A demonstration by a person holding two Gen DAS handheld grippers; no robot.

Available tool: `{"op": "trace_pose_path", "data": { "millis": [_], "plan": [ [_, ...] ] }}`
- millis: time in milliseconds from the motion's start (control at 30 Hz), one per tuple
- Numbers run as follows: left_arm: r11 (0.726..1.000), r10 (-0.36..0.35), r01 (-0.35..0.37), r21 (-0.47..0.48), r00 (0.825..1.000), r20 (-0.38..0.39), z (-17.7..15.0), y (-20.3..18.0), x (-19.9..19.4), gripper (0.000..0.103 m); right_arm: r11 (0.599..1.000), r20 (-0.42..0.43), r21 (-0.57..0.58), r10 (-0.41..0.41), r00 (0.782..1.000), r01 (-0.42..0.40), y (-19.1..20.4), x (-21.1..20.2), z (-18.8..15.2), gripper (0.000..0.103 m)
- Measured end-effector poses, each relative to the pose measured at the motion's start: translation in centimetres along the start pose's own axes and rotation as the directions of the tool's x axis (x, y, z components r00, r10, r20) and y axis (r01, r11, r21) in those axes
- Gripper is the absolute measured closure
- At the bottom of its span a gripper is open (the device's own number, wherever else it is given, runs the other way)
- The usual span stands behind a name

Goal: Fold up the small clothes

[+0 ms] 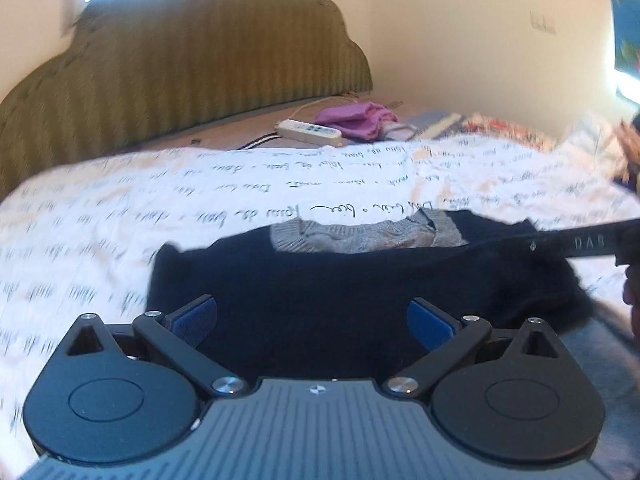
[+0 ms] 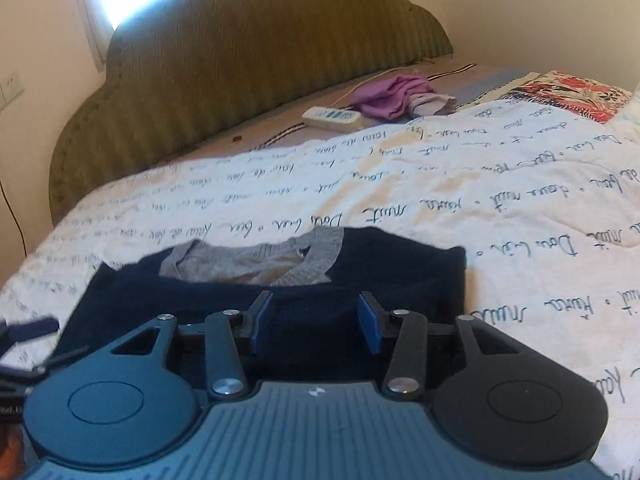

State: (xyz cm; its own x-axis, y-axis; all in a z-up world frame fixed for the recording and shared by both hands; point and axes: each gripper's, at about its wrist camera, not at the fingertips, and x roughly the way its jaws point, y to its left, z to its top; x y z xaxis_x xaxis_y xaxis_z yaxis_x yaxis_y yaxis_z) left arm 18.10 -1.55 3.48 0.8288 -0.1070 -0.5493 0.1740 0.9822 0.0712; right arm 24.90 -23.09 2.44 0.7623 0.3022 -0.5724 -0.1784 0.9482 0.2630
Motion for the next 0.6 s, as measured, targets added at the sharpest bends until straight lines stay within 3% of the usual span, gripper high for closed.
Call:
{"op": "trace_pose_path", "data": {
  "millis": [67, 133, 233, 400, 467, 533, 600],
  "plan": [
    [0.999, 0.027, -0.024, 0.048, 0.998, -0.052, -0.1, -0.6, 2.6, 0.001, 0.999, -0.014, -0.023, -0.032, 0.999, 0.032, 0.2, 1.4, -0.8, 0.059],
    [0.999, 0.026, -0.022, 0.03, 0.993, -0.115, -1.0, -0.1, 4.5, 0.002, 0.996, -0.012, -0.055, -0.073, 0.997, 0.072, -0.1, 2.2, -2.0, 0.059],
    [0.998, -0.027, 0.018, -0.065, 0.992, -0.126, -1.8, 1.6, 4.9, 0.002, 0.996, 0.054, -0.081, -0.042, 0.998, 0.047, -1.1, 1.8, -3.9, 0.059],
    [0.999, -0.003, -0.003, -0.047, 0.991, -0.134, -1.4, 1.4, 5.2, 0.002, 0.996, 0.057, -0.078, -0.044, 0.997, 0.049, -1.2, 2.1, -3.6, 0.057],
    [0.999, 0.033, -0.038, -0.038, 0.991, -0.132, -0.9, 1.2, 4.3, 0.001, 0.993, 0.051, -0.1, -0.064, 0.997, 0.069, -0.7, 1.6, -3.2, 0.055],
    [0.996, 0.033, -0.041, -0.074, 0.994, -0.107, -0.6, 1.4, 1.7, 0.007, 0.994, 0.057, -0.03, -0.106, 0.993, 0.108, -0.4, -0.5, -3.0, 0.052],
    [0.991, -0.036, 0.027, -0.127, 0.997, -0.068, -0.9, 1.9, -1.3, 0.004, 0.998, 0.089, 0.054, -0.031, 0.996, 0.026, -0.4, -3.7, -3.7, 0.052]
  ]
}}
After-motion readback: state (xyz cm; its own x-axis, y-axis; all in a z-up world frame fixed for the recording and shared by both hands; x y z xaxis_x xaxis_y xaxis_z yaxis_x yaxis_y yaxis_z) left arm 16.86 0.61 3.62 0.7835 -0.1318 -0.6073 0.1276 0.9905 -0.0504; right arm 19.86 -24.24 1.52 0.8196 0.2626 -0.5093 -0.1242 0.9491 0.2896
